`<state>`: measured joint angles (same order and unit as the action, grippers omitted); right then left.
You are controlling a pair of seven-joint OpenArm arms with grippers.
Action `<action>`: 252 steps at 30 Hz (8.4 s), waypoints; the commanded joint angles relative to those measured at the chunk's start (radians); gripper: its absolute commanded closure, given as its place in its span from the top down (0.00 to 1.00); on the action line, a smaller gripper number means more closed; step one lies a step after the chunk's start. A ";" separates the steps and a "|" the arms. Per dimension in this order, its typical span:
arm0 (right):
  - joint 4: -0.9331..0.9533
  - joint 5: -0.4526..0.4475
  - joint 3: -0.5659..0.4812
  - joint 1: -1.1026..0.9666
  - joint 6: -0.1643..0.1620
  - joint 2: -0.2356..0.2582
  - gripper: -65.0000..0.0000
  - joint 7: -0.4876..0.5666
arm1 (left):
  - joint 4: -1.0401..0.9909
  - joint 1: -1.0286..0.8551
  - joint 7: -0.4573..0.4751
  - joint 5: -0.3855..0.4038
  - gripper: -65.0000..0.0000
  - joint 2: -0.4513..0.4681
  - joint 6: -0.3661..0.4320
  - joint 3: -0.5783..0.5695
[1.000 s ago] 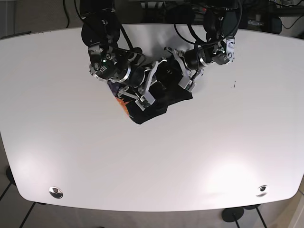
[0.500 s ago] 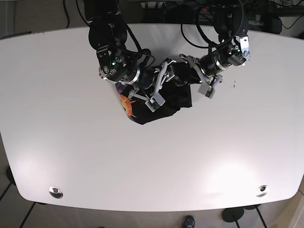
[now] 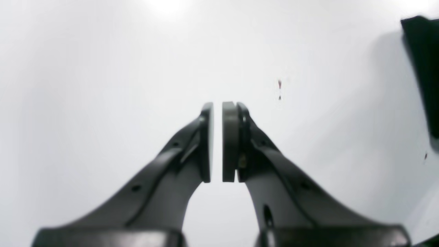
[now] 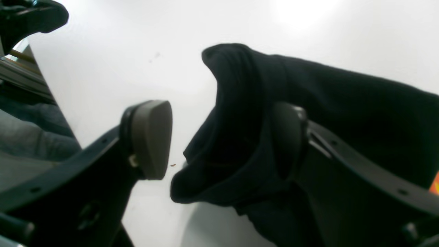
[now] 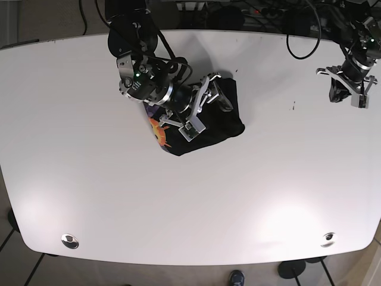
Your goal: Fold the T-shirt properly
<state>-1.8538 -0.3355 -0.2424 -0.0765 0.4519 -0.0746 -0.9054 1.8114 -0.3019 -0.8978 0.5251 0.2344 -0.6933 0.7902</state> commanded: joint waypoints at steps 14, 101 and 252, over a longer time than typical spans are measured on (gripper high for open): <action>0.372 -0.204 -0.186 0.272 -0.147 -0.067 0.36 0.239 | 0.093 -0.016 0.026 0.022 0.05 -0.025 -0.005 -0.176; 0.257 -0.281 -0.039 0.007 -0.207 0.396 0.07 0.466 | -0.422 0.329 0.509 -0.397 0.78 -0.100 0.820 -1.172; 1.150 -0.273 -0.033 0.651 -0.172 0.295 0.03 0.644 | 0.189 -0.306 0.380 -0.167 0.44 -0.050 0.243 -0.894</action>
<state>-0.6857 -0.6022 -0.2794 0.5449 0.2726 0.2138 -0.2882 1.9804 -0.6048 -0.5304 0.3443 0.1871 -0.4450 -0.1020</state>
